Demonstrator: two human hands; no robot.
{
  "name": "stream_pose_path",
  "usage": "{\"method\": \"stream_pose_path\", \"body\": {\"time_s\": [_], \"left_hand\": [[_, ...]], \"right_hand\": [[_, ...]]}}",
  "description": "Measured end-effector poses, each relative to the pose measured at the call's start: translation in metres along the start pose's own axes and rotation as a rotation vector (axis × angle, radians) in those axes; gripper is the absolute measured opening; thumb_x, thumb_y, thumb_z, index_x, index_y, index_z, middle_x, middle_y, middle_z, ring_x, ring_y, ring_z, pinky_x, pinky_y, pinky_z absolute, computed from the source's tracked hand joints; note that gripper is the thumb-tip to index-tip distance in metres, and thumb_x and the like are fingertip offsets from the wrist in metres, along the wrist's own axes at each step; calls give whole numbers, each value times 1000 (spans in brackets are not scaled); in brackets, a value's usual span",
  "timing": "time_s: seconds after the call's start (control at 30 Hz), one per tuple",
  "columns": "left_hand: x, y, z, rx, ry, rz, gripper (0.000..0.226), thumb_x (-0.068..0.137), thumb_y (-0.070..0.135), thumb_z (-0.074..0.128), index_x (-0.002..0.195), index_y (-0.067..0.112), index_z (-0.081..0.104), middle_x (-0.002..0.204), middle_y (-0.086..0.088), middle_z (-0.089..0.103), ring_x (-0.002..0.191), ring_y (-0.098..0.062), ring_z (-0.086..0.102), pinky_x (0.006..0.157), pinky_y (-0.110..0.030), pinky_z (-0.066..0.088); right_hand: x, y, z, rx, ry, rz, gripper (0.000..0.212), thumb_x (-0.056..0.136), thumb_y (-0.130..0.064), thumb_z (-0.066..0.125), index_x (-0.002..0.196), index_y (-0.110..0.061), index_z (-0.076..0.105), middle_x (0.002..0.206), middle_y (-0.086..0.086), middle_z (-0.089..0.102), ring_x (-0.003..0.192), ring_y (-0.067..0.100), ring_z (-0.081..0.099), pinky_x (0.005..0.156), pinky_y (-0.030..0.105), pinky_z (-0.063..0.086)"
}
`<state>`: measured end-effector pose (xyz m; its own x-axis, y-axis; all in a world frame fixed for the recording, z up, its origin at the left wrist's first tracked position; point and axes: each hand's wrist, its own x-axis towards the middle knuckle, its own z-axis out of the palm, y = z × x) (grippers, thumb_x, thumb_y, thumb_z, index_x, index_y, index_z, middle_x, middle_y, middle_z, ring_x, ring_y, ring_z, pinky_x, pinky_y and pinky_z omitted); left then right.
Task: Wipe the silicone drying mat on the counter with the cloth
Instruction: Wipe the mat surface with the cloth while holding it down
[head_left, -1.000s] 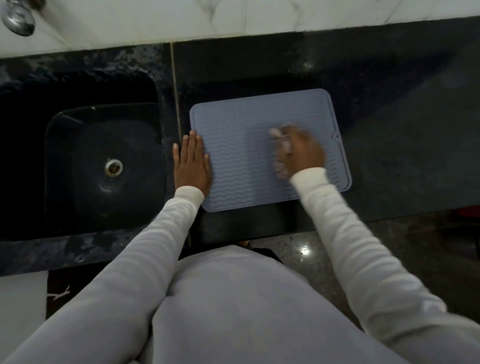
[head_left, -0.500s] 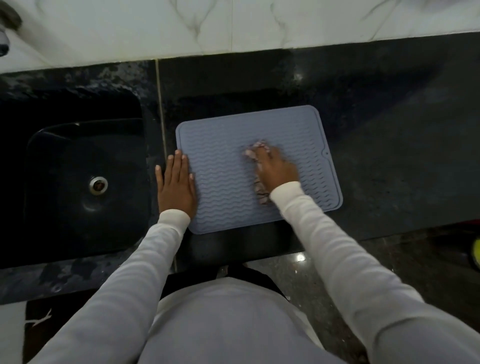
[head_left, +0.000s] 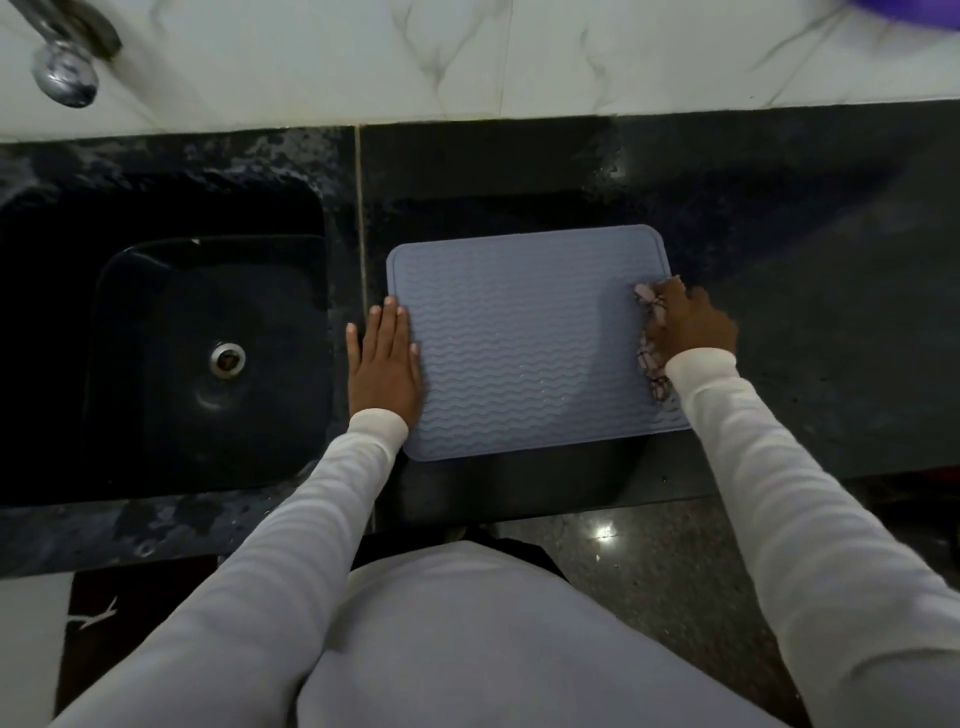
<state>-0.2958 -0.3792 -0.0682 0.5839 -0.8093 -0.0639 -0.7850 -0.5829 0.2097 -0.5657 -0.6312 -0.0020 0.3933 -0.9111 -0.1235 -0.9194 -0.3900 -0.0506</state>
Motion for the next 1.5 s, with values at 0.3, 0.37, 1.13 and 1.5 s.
{"method": "stream_pose_path", "body": {"time_s": [0.3,0.37,1.13,1.5], "left_hand": [[2,2,3,-7,-17,-37,57,106,34,23,157,13,11,165,-3,5,152,-20,0,122,-47,-5],[3,1,7,34,-29,-41,61,104,37,28,157,12,11,165,-4,6,152,-22,1,122,-49,-5],[13,4,-15,-53,7,2,51,104,27,29,150,5,33,158,-12,29,149,-28,20,120,-37,-18],[97,-16,-19,115,-84,98,64,100,26,34,156,7,11,164,-10,11,152,-27,4,123,-44,-5]], "right_hand": [[-36,-214,11,336,-79,-335,40,98,-32,45,137,-25,47,137,13,49,108,37,59,85,47,50],[-43,-251,28,223,-150,-360,41,100,-31,41,140,-26,42,149,16,37,107,40,60,87,51,51],[39,-94,-8,273,46,25,38,95,-37,47,132,-28,45,125,14,56,98,41,61,82,47,49],[20,-271,32,66,-184,-359,52,97,-31,47,146,-24,30,151,17,30,115,41,56,93,53,48]]}}
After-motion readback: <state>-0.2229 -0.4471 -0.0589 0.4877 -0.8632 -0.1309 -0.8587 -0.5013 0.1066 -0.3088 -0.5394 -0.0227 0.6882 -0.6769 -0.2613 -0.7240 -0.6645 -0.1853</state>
